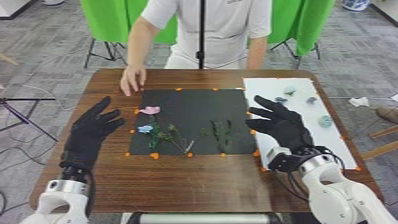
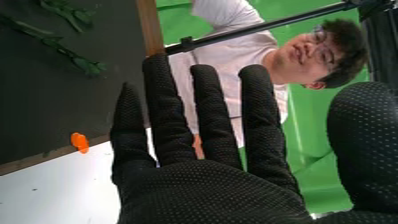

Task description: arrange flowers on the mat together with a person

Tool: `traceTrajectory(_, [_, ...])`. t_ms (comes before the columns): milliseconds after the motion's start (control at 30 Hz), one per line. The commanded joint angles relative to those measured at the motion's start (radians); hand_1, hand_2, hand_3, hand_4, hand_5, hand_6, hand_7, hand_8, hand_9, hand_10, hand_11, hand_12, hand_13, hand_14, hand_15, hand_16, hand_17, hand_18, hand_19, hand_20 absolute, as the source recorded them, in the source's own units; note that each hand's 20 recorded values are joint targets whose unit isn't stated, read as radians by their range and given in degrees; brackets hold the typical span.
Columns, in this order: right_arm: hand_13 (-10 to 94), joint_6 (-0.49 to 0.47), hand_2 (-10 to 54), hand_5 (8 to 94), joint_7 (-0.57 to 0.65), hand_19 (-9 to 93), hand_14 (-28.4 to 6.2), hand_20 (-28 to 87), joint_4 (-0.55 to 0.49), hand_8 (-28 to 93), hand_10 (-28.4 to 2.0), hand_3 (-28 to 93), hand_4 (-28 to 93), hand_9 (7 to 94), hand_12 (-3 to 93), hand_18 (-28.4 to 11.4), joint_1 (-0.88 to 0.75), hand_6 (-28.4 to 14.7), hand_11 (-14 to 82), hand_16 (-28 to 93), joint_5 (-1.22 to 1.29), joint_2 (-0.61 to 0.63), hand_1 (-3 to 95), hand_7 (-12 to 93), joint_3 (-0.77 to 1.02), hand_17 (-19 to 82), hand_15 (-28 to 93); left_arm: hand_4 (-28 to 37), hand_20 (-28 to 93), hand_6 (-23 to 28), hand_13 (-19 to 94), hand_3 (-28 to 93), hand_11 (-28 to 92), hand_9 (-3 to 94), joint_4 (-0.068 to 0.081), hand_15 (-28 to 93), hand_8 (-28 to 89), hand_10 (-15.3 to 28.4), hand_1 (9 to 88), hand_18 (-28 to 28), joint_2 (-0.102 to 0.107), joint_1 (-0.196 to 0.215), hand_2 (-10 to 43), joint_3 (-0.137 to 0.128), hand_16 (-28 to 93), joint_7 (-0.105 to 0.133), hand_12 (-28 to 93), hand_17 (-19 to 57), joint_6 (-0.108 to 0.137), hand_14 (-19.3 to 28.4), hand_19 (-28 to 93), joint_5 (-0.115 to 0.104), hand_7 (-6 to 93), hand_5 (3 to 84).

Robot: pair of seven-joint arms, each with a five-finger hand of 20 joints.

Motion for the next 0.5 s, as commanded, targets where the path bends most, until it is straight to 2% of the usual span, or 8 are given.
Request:
traceTrajectory(33, [38, 0.010, 7.7, 42.7, 0.004, 48, -17.3, 21, -0.004, -13, -11.8, 76, -28, 45.8, 14.7, -21.2, -0.002, 4.8, 8.1, 16, 0.011, -0.004, 17.0, 16, 0.004, 3, 30, -25.0, 19, 5.1, 28, 80, 23, 36.7, -0.002, 46, -9, 17.8, 25.0, 25.5, -0.013, 0.015, 3.3, -0.003, -7, -0.014, 10, -8.4, -0.001, 26.6, 49, 0.008, 12.0, 34.8])
traceTrajectory(67, [38, 0.011, 7.7, 42.7, 0.003, 48, -17.3, 21, -0.005, -13, -11.9, 76, -28, 45.9, 14.7, -21.2, -0.002, 4.8, 8.2, 16, 0.010, -0.004, 17.0, 16, 0.007, 3, 30, -24.9, 19, 5.1, 28, 80, 23, 36.7, 0.000, 46, -9, 17.8, 24.9, 25.5, -0.013, 0.011, 3.3, -0.003, -7, -0.018, 10, -8.4, -0.003, 26.6, 49, 0.009, 12.0, 34.8])
traceTrajectory(300, [39, 0.045, 6.6, 43.4, 0.015, 50, -17.2, 22, -0.020, -13, -12.6, 77, -28, 47.5, 15.3, -21.5, 0.015, 4.6, 10.3, 16, -0.027, 0.038, 18.2, 17, 0.057, 4, 34, -25.0, 19, 5.1, 28, 80, 23, 36.7, 0.000, 46, -9, 17.8, 25.0, 25.5, -0.005, 0.018, 3.3, -0.004, -7, -0.001, 10, -8.4, 0.007, 26.6, 49, 0.004, 12.0, 34.8])
traceTrajectory(333, [40, 0.044, 6.3, 43.5, 0.010, 51, -17.2, 22, -0.019, -13, -12.9, 77, -28, 47.8, 15.5, -21.5, 0.016, 4.5, 11.4, 16, -0.046, 0.047, 18.5, 17, 0.072, 4, 35, -25.0, 19, 5.1, 28, 80, 23, 36.7, -0.001, 46, -9, 17.8, 25.0, 25.5, 0.009, 0.019, 3.3, 0.001, -7, 0.008, 10, -8.4, 0.017, 26.6, 49, -0.006, 12.0, 34.8])
traceTrajectory(367, [40, 0.038, 5.8, 43.9, 0.014, 52, -17.2, 23, -0.019, -13, -13.3, 78, -28, 48.4, 15.6, -21.7, 0.019, 4.3, 12.5, 16, -0.062, 0.056, 19.3, 17, 0.091, 4, 36, -24.9, 19, 5.1, 28, 80, 23, 36.7, -0.001, 46, -9, 17.9, 25.0, 25.5, 0.009, 0.018, 3.3, 0.000, -7, 0.008, 10, -8.4, 0.018, 26.6, 49, -0.006, 12.0, 34.7])
traceTrajectory(500, [44, 0.121, 4.0, 45.0, 0.057, 58, -16.0, 25, -0.028, -14, -14.8, 78, -28, 51.7, 16.2, -21.7, 0.029, 3.5, 20.6, 14, -0.120, 0.110, 22.4, 18, 0.146, 8, 47, -24.9, 19, 5.0, 28, 80, 23, 36.6, -0.003, 46, -9, 17.8, 24.9, 25.5, 0.013, 0.014, 3.4, 0.000, -7, 0.009, 10, -8.4, 0.015, 26.5, 49, -0.005, 12.0, 34.7])
